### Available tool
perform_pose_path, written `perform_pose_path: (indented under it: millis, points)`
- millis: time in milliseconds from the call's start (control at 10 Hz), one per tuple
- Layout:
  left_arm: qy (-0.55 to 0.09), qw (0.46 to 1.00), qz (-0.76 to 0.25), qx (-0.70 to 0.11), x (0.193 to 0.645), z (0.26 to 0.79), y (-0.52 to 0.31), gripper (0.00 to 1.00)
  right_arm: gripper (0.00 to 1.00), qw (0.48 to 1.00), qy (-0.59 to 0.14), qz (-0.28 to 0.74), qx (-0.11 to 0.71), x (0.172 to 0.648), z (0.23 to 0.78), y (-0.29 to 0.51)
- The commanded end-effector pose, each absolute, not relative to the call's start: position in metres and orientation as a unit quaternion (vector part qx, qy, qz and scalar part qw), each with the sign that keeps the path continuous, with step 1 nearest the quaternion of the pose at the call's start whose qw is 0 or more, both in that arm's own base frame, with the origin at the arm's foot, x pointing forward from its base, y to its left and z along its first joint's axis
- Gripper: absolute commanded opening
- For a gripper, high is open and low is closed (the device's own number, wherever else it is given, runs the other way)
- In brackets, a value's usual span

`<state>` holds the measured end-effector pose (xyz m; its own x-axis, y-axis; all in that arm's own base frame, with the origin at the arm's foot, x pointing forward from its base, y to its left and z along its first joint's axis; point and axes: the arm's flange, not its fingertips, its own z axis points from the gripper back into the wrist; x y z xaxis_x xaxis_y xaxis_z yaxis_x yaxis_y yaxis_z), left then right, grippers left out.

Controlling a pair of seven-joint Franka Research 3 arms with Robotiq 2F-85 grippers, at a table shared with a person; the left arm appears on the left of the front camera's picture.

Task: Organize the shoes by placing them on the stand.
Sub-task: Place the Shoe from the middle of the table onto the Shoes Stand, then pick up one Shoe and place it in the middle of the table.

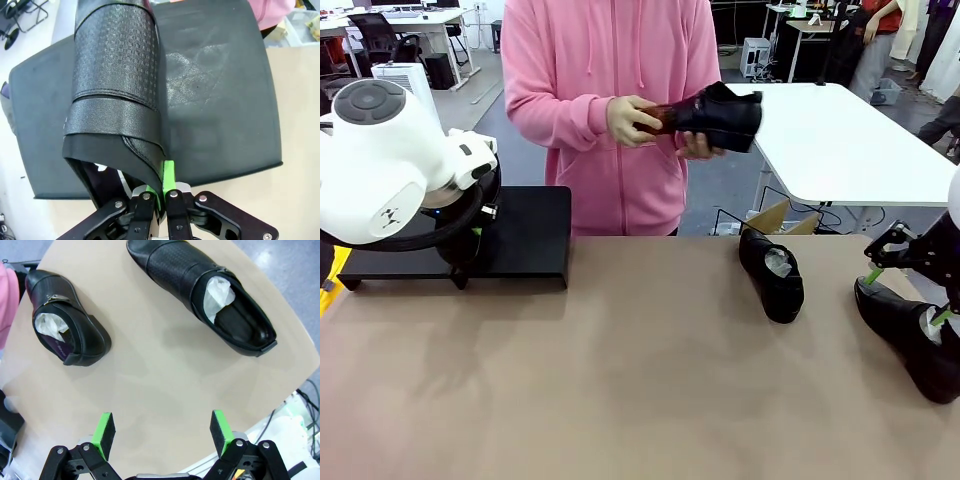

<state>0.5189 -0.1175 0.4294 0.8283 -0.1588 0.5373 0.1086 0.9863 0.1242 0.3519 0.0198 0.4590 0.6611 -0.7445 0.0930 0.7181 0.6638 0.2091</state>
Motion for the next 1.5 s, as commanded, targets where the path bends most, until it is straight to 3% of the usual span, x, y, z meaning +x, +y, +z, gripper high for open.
perform_pose_path:
  millis: [0, 200, 500, 800, 1000, 1100, 1400]
  points:
    - [-0.295, 0.952, -0.06, 0.051, 0.531, 0.427, -0.122, 0.0, 1.0, 0.908, -0.088, -0.403, 0.075, 0.351, 0.459, 0.021]
    - [-0.291, 0.954, -0.052, 0.046, 0.535, 0.422, -0.12, 0.0, 1.0, 0.908, -0.088, -0.403, 0.075, 0.351, 0.459, 0.021]
    - [-0.297, 0.952, -0.055, 0.046, 0.536, 0.421, -0.122, 0.53, 1.0, 0.908, -0.088, -0.403, 0.075, 0.351, 0.459, 0.021]
    - [-0.313, 0.947, -0.058, 0.044, 0.527, 0.428, -0.125, 0.53, 1.0, 0.908, -0.088, -0.403, 0.075, 0.351, 0.459, 0.021]
    - [-0.342, 0.939, -0.031, 0.018, 0.497, 0.452, -0.129, 0.53, 1.0, 0.908, -0.088, -0.403, 0.075, 0.351, 0.459, 0.021]
    - [-0.305, 0.95, -0.062, 0.033, 0.53, 0.433, -0.124, 0.53, 1.0, 0.908, -0.088, -0.403, 0.075, 0.351, 0.459, 0.021]
    - [-0.305, 0.95, -0.062, 0.033, 0.53, 0.433, -0.124, 0.53, 1.0, 0.908, -0.088, -0.403, 0.075, 0.351, 0.459, 0.021]
